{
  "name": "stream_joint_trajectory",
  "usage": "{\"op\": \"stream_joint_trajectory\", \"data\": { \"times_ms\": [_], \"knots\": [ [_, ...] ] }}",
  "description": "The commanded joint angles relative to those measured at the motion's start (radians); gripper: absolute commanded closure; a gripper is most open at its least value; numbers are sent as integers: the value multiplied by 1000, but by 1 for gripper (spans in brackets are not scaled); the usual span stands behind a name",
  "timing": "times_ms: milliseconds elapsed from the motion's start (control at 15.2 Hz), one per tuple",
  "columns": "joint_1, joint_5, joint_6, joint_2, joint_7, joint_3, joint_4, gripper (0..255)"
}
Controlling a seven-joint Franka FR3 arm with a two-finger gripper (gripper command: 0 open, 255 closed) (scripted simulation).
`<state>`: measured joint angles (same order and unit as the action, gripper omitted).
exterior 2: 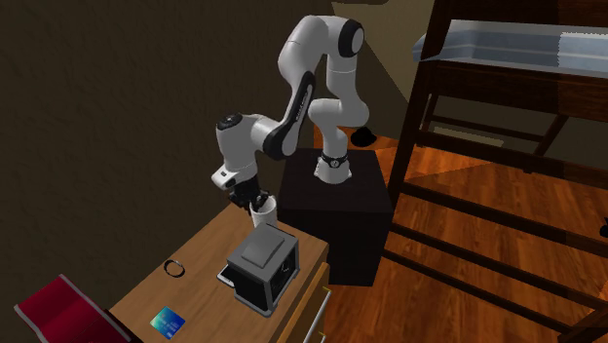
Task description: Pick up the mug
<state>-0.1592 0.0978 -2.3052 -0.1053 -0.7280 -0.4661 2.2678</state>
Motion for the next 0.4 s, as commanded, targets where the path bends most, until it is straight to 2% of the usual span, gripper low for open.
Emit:
{"op": "stream_joint_trajectory", "data": {
  "times_ms": [0,330],
  "knots": [
    [2,-17,30,25,11,-3,-9,255],
    [3,-37,71,54,26,-5,-23,255]
  ]
}}
